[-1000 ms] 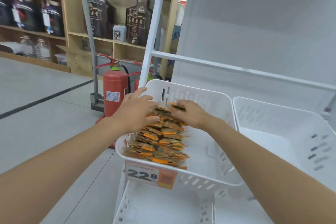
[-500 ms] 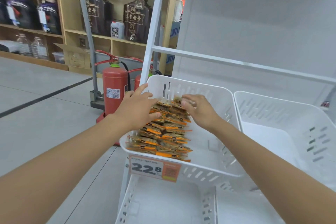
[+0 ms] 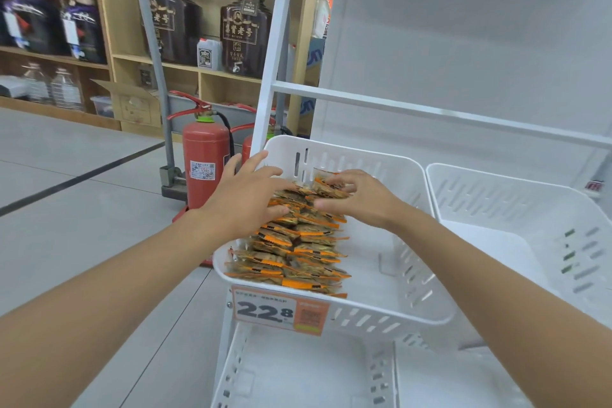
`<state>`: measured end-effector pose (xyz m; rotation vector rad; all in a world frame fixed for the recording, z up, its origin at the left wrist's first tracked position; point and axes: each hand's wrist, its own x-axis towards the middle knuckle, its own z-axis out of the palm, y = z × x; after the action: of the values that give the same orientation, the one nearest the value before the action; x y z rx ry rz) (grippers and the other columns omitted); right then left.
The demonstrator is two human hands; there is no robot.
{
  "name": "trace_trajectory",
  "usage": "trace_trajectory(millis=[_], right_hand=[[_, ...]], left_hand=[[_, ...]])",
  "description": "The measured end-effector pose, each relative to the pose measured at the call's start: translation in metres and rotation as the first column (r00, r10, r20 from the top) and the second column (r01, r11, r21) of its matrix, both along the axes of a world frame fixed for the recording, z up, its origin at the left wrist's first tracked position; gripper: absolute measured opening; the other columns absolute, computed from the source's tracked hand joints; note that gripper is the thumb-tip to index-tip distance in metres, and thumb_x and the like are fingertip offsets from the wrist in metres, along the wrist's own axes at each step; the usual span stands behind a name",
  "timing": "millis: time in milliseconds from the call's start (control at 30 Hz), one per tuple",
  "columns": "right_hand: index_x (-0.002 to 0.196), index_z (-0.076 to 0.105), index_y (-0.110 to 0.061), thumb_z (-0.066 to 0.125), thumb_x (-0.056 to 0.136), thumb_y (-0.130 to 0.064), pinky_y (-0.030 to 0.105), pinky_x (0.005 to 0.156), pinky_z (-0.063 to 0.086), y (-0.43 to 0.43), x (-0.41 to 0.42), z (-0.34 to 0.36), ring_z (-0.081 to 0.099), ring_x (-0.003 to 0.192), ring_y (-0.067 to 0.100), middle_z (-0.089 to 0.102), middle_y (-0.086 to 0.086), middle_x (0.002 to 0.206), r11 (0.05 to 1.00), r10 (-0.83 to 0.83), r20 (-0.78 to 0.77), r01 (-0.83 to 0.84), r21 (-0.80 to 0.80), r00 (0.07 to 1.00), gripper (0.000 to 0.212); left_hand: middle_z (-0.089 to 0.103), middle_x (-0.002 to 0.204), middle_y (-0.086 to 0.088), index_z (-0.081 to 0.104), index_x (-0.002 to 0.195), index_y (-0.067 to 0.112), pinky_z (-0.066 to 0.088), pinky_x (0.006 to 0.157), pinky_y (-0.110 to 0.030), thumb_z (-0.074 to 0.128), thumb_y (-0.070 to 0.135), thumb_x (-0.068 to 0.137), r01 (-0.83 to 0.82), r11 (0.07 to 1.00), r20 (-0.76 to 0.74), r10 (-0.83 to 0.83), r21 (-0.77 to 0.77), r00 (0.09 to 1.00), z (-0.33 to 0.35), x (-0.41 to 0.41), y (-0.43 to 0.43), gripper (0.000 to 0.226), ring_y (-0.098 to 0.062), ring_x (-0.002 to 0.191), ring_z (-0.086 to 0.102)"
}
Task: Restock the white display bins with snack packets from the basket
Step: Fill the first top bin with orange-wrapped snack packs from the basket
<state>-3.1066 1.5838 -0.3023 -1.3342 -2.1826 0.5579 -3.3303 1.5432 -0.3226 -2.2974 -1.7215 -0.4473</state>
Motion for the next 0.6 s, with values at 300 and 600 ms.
trace_trajectory(millis=[300, 600], right_hand=[[0.155, 0.014, -0.022, 0.079, 0.076, -0.031, 0.031, 0.103, 0.039, 0.012, 0.0, 0.0, 0.037, 0.135, 0.024, 0.023, 0.004, 0.155, 0.999, 0.033, 0.316, -0.029, -0.016, 0.948, 0.103], [0.101, 0.052, -0.027, 0.066, 0.082, -0.02, 0.025, 0.065, 0.047, 0.022, -0.018, -0.005, 0.058, 0.079, 0.017, 0.059, -0.002, 0.088, 0.997, 0.067, 0.211, -0.072, 0.016, 0.975, 0.024]], left_hand=[[0.033, 0.157, 0.009, 0.044, 0.14, 0.043, -0.012, 0.114, -0.062, 0.053, 0.029, 0.099, -0.004, 0.98, -0.311, -0.058, -0.198, 0.949, 0.018, 0.013, 0.022, 0.044, -0.015, 0.15, 0.013], [0.07, 0.099, 0.009, 0.061, 0.108, 0.036, -0.009, 0.118, -0.052, 0.055, 0.016, 0.097, 0.04, 0.998, -0.111, -0.044, -0.042, 0.993, 0.013, 0.003, 0.023, 0.023, -0.016, 0.107, 0.061]])
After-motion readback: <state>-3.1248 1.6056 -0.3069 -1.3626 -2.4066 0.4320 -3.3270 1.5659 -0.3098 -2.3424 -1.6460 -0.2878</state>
